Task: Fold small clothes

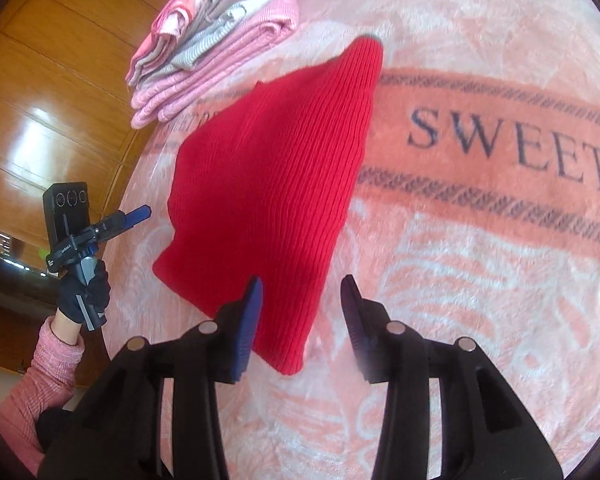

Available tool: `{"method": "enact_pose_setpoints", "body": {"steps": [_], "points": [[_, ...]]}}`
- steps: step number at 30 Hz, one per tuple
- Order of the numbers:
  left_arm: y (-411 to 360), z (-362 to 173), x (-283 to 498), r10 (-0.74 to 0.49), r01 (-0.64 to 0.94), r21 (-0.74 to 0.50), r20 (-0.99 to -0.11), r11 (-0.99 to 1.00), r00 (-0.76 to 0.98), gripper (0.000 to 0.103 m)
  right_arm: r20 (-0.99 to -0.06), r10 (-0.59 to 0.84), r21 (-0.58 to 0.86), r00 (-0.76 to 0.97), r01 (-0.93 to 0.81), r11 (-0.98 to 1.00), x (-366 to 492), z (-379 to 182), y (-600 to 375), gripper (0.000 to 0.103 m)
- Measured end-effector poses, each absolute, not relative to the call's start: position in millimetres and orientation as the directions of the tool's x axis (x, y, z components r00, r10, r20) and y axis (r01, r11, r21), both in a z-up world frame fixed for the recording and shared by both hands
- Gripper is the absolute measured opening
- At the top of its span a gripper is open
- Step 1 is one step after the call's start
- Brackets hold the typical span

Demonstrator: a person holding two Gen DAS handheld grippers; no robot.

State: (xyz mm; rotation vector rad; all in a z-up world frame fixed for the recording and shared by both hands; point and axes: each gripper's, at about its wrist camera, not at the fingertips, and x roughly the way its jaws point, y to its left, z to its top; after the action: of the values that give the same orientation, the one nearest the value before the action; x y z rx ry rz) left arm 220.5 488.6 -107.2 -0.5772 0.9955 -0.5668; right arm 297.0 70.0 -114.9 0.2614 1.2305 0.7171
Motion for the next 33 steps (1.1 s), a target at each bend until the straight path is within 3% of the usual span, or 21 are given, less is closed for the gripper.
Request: {"method": "enact_pose_setpoints", "body": {"steps": [6,14,17,19,22,23,24,26,29,32,33], "points": [[460.3,-82.0,317.2,-0.567,0.216,-0.534,-0.678,0.817,0.468,0.065,-0.746,0.624,0.532,0.235,-0.354,0.769,332.5,-99.9,83.6,0.044],[415.6,-123.0,387.5,-0.603,0.195,-0.574,-0.715,0.795,0.353,0.065,-0.711,0.668,0.598,0.221,-0.310,0.739,355.4,-116.9,79.5,0.044],[400.4,-139.6,393.2,-0.549,0.194,-0.514,-0.780,0.836,0.300,0.064,-0.695,0.684,0.623,0.223,-0.288,0.727,359.3,-121.2,74.2,0.044],[391.8,-147.6,391.5,-0.553,0.202,-0.515,-0.786,0.833,0.275,0.061,-0.691,0.687,0.630,0.225,-0.279,0.725,360.7,-122.9,72.8,0.044],[376.8,-148.7,381.3,-0.533,0.255,-0.473,-0.798,0.843,0.281,0.048,-0.699,0.678,0.622,0.227,-0.275,0.733,360.7,-123.6,73.3,0.044],[373.7,-146.4,377.8,-0.521,0.260,-0.458,-0.801,0.850,0.293,0.040,-0.701,0.677,0.621,0.226,-0.273,0.734,360.6,-123.9,73.5,0.044],[373.8,-142.4,373.9,-0.521,0.259,-0.457,-0.794,0.851,0.313,0.026,-0.702,0.675,0.621,0.226,-0.270,0.736,360.4,-124.0,73.8,0.044],[380.1,-124.3,359.8,-0.492,0.247,-0.425,-0.755,0.871,0.434,0.015,-0.704,0.674,0.621,0.223,-0.267,0.737,359.8,-124.6,73.9,0.044],[377.4,-86.6,316.3,-0.401,0.353,-0.205,-0.614,0.913,0.680,0.013,-0.710,0.668,0.616,0.223,-0.261,0.743,358.6,-126.3,72.2,0.044],[376.4,-98.9,322.8,-0.356,0.331,-0.178,-0.699,0.927,0.620,0.017,-0.714,0.665,0.617,0.217,-0.254,0.745,358.8,-129.2,73.0,0.044],[383.9,-104.5,325.8,-0.362,0.298,-0.220,-0.704,0.929,0.611,0.025,-0.716,0.665,0.616,0.214,-0.254,0.746,358.4,-129.7,73.6,0.044]]}}
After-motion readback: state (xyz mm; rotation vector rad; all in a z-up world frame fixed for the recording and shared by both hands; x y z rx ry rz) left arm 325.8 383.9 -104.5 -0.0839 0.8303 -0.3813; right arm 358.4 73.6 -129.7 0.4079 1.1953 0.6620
